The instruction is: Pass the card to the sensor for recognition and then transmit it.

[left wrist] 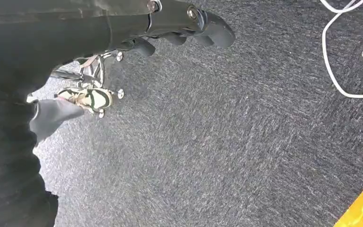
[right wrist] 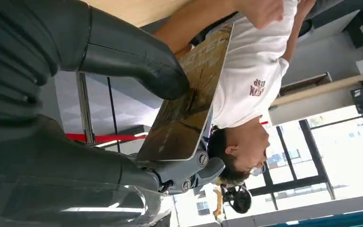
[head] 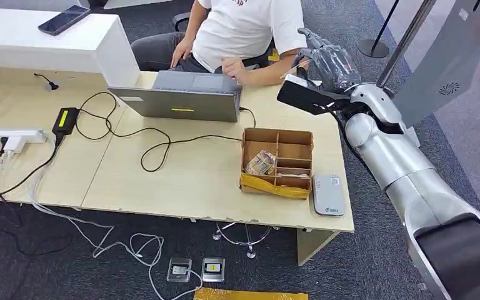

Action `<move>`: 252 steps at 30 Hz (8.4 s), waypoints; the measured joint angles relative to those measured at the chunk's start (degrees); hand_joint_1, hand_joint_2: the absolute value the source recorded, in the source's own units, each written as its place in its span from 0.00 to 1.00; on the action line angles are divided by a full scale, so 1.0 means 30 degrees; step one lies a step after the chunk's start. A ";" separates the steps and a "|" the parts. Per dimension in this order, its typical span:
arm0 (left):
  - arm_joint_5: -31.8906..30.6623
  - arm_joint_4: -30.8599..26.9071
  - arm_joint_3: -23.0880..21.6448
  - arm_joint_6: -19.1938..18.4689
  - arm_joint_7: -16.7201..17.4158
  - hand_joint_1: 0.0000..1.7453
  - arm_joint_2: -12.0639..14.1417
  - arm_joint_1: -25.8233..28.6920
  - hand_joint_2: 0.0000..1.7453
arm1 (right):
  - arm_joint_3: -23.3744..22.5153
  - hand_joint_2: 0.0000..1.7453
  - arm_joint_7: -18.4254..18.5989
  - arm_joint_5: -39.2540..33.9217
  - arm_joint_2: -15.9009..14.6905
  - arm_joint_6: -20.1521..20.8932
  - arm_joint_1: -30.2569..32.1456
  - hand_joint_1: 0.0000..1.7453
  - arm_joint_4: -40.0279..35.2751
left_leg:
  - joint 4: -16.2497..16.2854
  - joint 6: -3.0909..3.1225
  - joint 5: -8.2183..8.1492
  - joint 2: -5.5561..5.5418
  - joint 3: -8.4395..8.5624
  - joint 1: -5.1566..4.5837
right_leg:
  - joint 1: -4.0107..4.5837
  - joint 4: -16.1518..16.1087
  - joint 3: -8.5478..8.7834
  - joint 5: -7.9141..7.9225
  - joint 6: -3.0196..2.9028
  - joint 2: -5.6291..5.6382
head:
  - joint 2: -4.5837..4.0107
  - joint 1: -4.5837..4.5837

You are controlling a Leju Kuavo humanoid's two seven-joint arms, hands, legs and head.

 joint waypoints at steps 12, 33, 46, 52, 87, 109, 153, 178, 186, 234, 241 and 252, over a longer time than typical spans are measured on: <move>0.0000 0.0000 0.0080 0.0000 0.0000 0.00 0.0000 0.0003 1.00 | 0.0000 1.00 0.0000 0.0000 0.0007 0.0007 0.0000 1.00 0.0000 | 0.0000 0.0000 0.0000 0.0000 0.0000 0.0000 | 0.0000 0.0000 0.0001 0.0000 0.0000 0.0000 | 0.0000 0.0000; 0.0000 0.0000 0.0299 0.0000 0.0000 0.00 0.0000 0.0008 1.00 | 0.0000 1.00 0.0000 0.0000 0.0007 0.0007 0.0000 1.00 0.0000 | 0.0000 0.0000 0.0000 0.0000 0.0000 0.0000 | 0.0000 0.0000 0.0001 0.0000 0.0000 0.0000 | 0.0007 0.0000; 0.0000 0.0000 0.0299 0.0000 0.0000 0.00 0.0000 0.0011 1.00 | 0.0000 1.00 0.0000 0.0000 0.0007 0.0007 0.0000 1.00 0.0007 | 0.0000 0.0000 0.0000 0.0000 0.0000 0.0000 | 0.0000 0.0000 0.0001 0.0000 0.0000 0.0000 | 0.0000 0.0000; 0.0000 0.0000 0.0299 0.0000 0.0000 0.00 0.0000 0.0012 1.00 | 0.0000 1.00 0.0000 0.0000 0.0007 0.0007 0.0000 1.00 0.0007 | 0.0000 0.0000 0.0000 0.0000 0.0000 0.0000 | 0.0000 0.0000 0.0001 0.0000 0.0000 0.0000 | 0.0007 0.0000; 0.0000 0.0000 0.0299 0.0007 0.0000 0.00 0.0000 0.0014 1.00 | 0.0000 1.00 0.0000 0.0000 0.0007 0.0007 0.0000 1.00 0.0007 | 0.0000 0.0000 0.0000 0.0000 0.0000 0.0000 | 0.0000 0.0000 0.0001 0.0000 0.0000 0.0000 | 0.0007 0.0000; 0.0000 0.0000 0.0299 0.0007 0.0000 0.00 0.0000 0.0015 1.00 | 0.0000 1.00 0.0000 0.0000 0.0007 0.0007 0.0000 1.00 0.0007 | 0.0000 0.0000 0.0000 0.0000 0.0000 0.0000 | 0.0000 -0.0001 0.0001 0.0000 0.0000 0.0000 | 0.0007 0.0000; -0.0022 0.0000 0.0299 0.0022 0.0000 0.00 0.0000 0.0003 1.00 | 0.0000 1.00 0.0368 -0.0094 -0.0043 0.0093 0.0010 1.00 0.0015 | 0.0018 -0.0009 -0.0007 0.0019 0.0049 0.0000 | -0.0001 -0.0032 -0.0060 -0.0003 -0.0004 0.0011 | 0.0007 0.0007; -0.0605 0.0117 0.0313 0.0204 -0.0189 0.00 -0.0051 -0.0195 1.00 | -0.5552 1.00 0.2040 0.0816 -0.6688 0.2491 0.5128 1.00 -0.4000 | 0.0025 0.0030 -0.0080 0.0161 0.0027 0.0056 | 0.0054 -0.0180 0.0052 0.0087 0.0043 0.0146 | 0.0007 0.0073; -0.0605 0.0117 0.0313 0.0204 -0.0189 0.00 -0.0058 -0.0228 1.00 | -0.5632 1.00 0.2076 0.0911 -0.6666 0.2520 0.5218 1.00 -0.4342 | 0.0026 0.0031 -0.0078 0.0153 0.0026 0.0056 | 0.0054 -0.0181 0.0056 0.0087 0.0043 0.0144 | 0.0007 0.0073; -0.0809 0.0131 0.0619 0.0087 -0.0189 0.00 -0.0058 -0.0268 1.00 | -0.5967 1.00 0.2208 0.1056 -0.6360 0.2775 0.5766 1.00 -0.4605 | 0.0025 0.0031 -0.0078 0.0153 0.0025 0.0056 | 0.0054 -0.0181 0.0053 0.0087 0.0042 0.0144 | 0.0007 0.0073; -0.0801 0.0131 0.0707 0.0073 -0.0190 0.00 -0.0058 -0.0266 1.00 | -0.6076 1.00 0.2244 0.1093 -0.6360 0.2826 0.5889 1.00 -0.4605 | 0.0026 0.0031 -0.0078 0.0153 0.0025 0.0056 | 0.0054 -0.0181 0.0054 0.0087 0.0042 0.0143 | 0.0007 0.0073; -0.1005 0.0138 0.0809 0.0313 -0.0189 0.00 -0.0058 -0.0259 1.00 | -0.6222 1.00 0.3046 0.1035 -0.6353 0.3570 0.8032 1.00 -0.6558 | 0.0025 0.0031 -0.0079 0.0148 0.0024 0.0056 | 0.0055 -0.0182 0.0055 0.0086 0.0042 0.0140 | 0.0000 0.0073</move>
